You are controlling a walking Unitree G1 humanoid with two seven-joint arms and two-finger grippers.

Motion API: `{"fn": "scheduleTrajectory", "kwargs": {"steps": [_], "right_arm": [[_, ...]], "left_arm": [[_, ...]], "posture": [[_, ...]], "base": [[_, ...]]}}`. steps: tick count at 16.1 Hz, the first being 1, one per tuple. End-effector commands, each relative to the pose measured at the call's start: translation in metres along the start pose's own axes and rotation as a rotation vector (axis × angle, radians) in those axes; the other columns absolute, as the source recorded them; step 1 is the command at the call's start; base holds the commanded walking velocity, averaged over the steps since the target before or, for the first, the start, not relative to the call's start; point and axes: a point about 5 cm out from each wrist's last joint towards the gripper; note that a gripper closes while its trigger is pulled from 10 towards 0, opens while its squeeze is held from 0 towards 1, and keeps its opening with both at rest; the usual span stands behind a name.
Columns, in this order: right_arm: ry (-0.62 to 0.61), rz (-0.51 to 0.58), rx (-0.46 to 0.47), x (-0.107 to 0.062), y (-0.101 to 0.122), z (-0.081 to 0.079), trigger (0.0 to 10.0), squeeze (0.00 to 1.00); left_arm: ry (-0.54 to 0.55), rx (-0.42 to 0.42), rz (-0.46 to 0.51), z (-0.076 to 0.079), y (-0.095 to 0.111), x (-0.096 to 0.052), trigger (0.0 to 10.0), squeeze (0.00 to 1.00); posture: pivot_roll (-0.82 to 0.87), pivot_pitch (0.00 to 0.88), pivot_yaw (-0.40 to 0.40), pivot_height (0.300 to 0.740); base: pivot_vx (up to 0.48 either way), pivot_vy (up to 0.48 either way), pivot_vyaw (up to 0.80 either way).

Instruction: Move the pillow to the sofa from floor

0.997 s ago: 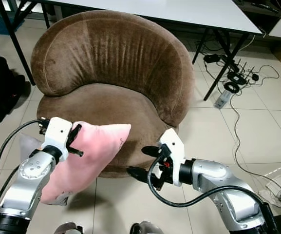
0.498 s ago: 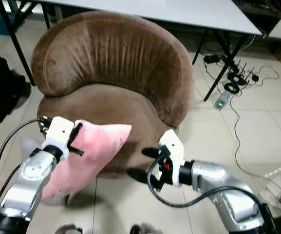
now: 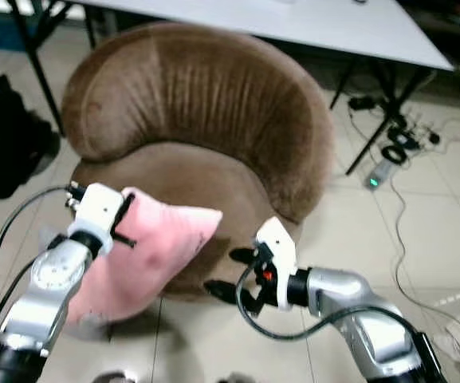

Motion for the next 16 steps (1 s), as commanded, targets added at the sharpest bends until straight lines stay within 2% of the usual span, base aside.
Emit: {"fn": "scheduleTrajectory", "kwargs": {"steps": [1, 7, 11, 16], "right_arm": [[-0.003, -0.006, -0.008, 0.000, -0.002, -0.001, 10.0, 0.00], [0.004, -0.001, -0.010, 0.006, -0.003, -0.003, 10.0, 0.00], [0.009, 0.002, -0.010, 0.008, -0.005, -0.005, 10.0, 0.00], [0.023, 0.000, -0.012, 0.009, -0.006, -0.008, 10.0, 0.00]], "left_arm": [[-0.019, 0.028, 0.072, 0.005, 0.015, 0.002, 0.0, 0.00], [-0.015, 0.083, 0.095, -0.001, 0.032, 0.011, 0.0, 0.00], [-0.011, 0.074, 0.093, -0.003, 0.035, 0.013, 0.0, 0.00], [-0.009, 0.120, 0.065, -0.004, 0.036, 0.016, 0.0, 0.00]], "posture": [[0.03, 0.087, -0.112, 0.740], [0.03, 0.085, -0.099, 0.740], [0.03, 0.088, -0.095, 0.740], [0.03, 0.094, -0.095, 0.740]], "base": [[0.349, 0.000, 0.00], [0.480, 0.000, 0.00], [0.471, 0.000, 0.00], [0.471, 0.000, 0.00]]}}
Point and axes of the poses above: a point about 5 cm out from each wrist's last joint towards the gripper, its own x axis pointing out of the wrist towards the gripper, its own y axis along the axis of the wrist's last joint, z = x × y, and after that the axes turned 6 degrees about -x, right-handed
